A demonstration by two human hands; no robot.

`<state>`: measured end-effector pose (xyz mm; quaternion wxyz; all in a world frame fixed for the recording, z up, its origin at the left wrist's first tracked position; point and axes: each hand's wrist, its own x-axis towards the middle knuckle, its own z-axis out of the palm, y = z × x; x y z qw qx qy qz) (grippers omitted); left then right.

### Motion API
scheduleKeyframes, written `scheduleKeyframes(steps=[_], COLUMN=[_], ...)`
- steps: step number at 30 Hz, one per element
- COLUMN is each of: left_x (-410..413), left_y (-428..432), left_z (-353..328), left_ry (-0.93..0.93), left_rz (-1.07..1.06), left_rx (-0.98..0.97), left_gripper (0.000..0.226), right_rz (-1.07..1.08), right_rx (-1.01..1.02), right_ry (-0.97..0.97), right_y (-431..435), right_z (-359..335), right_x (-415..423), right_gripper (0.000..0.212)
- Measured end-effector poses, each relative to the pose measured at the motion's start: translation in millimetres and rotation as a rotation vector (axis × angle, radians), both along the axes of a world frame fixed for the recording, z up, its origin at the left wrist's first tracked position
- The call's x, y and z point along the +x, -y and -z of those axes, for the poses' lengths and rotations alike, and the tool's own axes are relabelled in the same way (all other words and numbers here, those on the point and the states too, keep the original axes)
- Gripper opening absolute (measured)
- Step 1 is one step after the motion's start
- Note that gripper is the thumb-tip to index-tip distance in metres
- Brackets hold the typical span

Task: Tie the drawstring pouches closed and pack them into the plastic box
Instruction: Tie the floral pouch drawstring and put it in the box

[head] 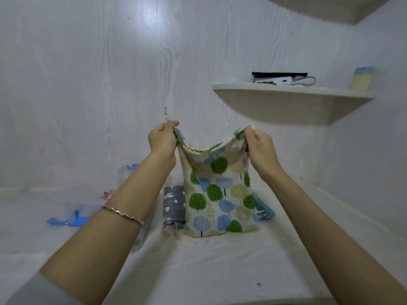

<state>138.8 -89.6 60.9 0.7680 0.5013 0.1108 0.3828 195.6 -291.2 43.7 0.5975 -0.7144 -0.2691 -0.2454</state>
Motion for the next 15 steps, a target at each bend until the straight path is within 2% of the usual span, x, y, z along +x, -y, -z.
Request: scheduleKeyframes(steps=[3,7,9,11,12,13,15], left_x=[-2.5,-2.0,-1.8,-2.8,-2.9,-3.2,-5.4], left_y=[-15.2,-27.1,-24.1,-20.8,-20.6,-21.0,-27.1], left_z=[7.0,23.1,26.5,27.0,27.0,27.1,26.5], left_ry=[-0.03,-0.063,0.015,0.074,0.076,0.055,-0.015], left_rz=[-0.032,-0.058,0.005,0.034,0.036,0.033,0.0], left_rx=[-0.205,-0.312,-0.426,-0.519,-0.53,-0.51,-0.429], left_gripper=[0.023,0.026,0.025,0.027,0.027,0.028,0.028], right_rz=[-0.146,-0.551,-0.664,-0.683,-0.688,-0.661,-0.529], right_rx=[0.302,0.701,0.924,1.133,1.179,1.136,0.888], right_ry=[-0.278,-0.648,-0.756,-0.776,-0.788,-0.8,-0.795], right_y=[11.1,23.5,20.8,13.8,9.9,7.4,5.4], right_z=[5.3,22.8,33.4,44.6,50.3,55.4,67.4], right_x=[5.4,20.4,25.2,31.1,34.7,37.8,46.6], right_gripper=[0.031,0.033,0.027,0.025,0.029,0.034,0.043])
